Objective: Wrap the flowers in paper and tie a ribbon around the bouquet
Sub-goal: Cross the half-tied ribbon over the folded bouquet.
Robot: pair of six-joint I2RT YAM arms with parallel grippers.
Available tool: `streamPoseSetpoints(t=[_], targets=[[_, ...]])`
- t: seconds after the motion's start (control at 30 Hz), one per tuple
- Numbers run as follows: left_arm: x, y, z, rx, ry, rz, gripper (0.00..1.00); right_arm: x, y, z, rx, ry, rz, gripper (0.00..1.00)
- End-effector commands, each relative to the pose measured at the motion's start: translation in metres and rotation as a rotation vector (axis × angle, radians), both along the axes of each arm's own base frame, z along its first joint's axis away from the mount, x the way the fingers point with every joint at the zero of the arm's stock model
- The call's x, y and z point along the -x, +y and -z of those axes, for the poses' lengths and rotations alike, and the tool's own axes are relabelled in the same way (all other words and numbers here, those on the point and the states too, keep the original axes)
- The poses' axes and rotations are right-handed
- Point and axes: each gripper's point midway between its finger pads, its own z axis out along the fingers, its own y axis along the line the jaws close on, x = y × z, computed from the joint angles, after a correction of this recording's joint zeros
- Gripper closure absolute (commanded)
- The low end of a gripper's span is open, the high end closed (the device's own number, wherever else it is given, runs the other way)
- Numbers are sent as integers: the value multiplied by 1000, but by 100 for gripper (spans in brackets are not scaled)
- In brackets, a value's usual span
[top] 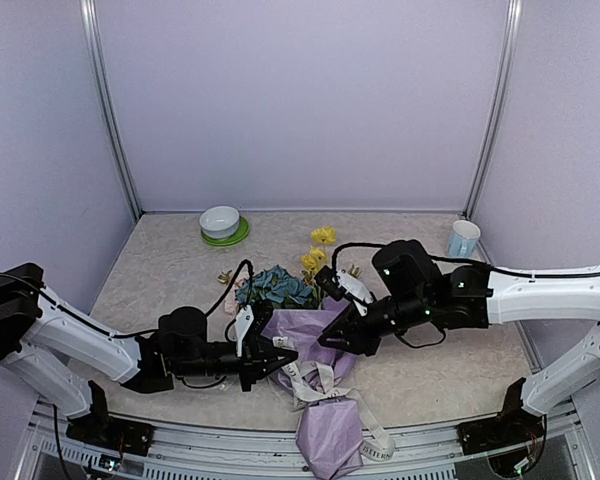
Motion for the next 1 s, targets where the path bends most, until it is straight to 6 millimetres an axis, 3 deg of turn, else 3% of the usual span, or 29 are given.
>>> streamPoseSetpoints(t=[0.0, 0.17, 0.43, 0.6, 0.77, 0.97], targets=[[3, 2, -8, 33, -15, -6, 100, -8, -9, 10, 60, 101, 3, 79], [7, 0, -10, 43, -22, 7, 100, -9, -4, 45, 180, 162, -23, 87], [9, 1, -14, 46, -38, 16, 100, -2, -1, 69, 260, 199, -97, 87], [10, 1, -11, 37, -47, 21, 100, 32, 15, 59, 123, 292, -320, 87], [10, 2, -10, 48, -63, 12, 100, 54, 23, 55, 15, 345, -465, 84], [6, 4, -5, 47, -50, 2, 100, 48, 29, 68, 33, 327, -477, 82]])
